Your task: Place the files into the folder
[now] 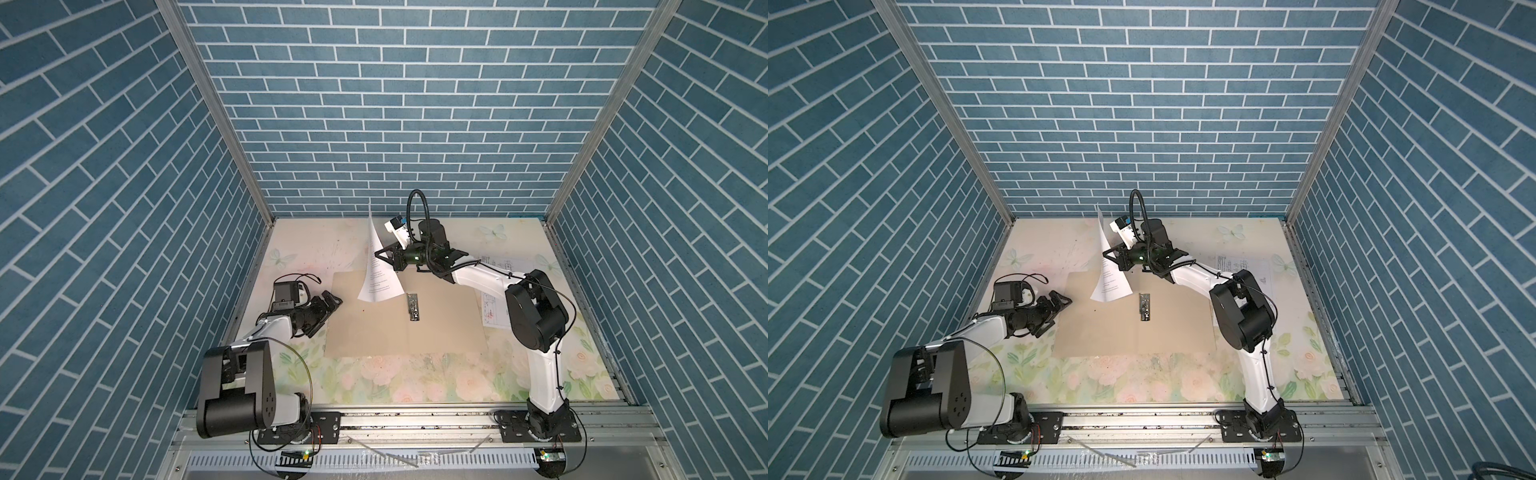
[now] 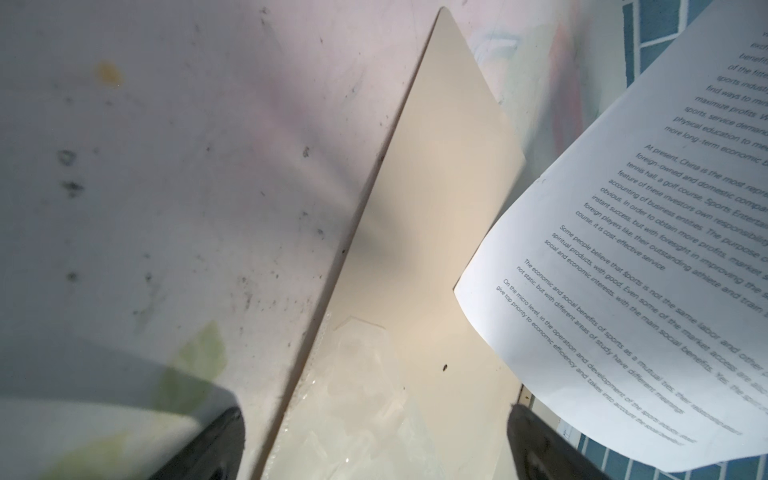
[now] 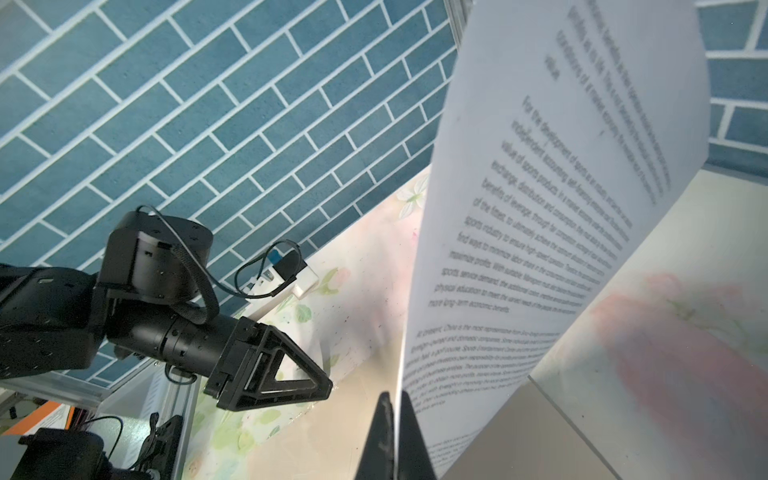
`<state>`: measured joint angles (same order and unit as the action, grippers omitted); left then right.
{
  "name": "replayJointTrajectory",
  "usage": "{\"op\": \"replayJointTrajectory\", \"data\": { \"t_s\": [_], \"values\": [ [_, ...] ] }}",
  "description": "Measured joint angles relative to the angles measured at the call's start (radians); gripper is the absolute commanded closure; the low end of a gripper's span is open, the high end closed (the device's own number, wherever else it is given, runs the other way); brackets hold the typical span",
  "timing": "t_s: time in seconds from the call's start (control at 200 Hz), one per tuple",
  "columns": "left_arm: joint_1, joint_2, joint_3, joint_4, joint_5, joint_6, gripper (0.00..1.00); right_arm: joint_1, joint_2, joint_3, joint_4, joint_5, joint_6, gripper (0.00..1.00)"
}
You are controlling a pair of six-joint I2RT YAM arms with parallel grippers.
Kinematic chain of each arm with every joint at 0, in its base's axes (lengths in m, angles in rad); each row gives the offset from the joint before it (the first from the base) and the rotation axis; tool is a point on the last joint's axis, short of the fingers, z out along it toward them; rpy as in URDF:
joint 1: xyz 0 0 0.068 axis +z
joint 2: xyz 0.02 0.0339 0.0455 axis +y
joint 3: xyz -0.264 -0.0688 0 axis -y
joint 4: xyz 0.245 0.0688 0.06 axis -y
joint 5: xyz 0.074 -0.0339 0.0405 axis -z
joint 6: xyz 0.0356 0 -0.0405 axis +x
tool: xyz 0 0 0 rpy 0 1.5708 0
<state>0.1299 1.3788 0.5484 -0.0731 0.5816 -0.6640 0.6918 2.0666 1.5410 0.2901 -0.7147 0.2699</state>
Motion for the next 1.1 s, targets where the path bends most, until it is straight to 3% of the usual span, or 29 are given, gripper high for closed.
{"op": "replayJointTrajectory", "data": {
  "t_s": [0.525,1.1],
  "values": [
    [0.018,0.008,-0.034,0.086,0.060,-0.036,0.00,0.039,0.053,0.011,0.025,-0.106,-0.092,1.00],
    [0.024,0.008,-0.050,0.120,0.079,-0.047,0.00,0.055,0.095,0.040,0.082,-0.160,-0.091,1.00]
  ]
}}
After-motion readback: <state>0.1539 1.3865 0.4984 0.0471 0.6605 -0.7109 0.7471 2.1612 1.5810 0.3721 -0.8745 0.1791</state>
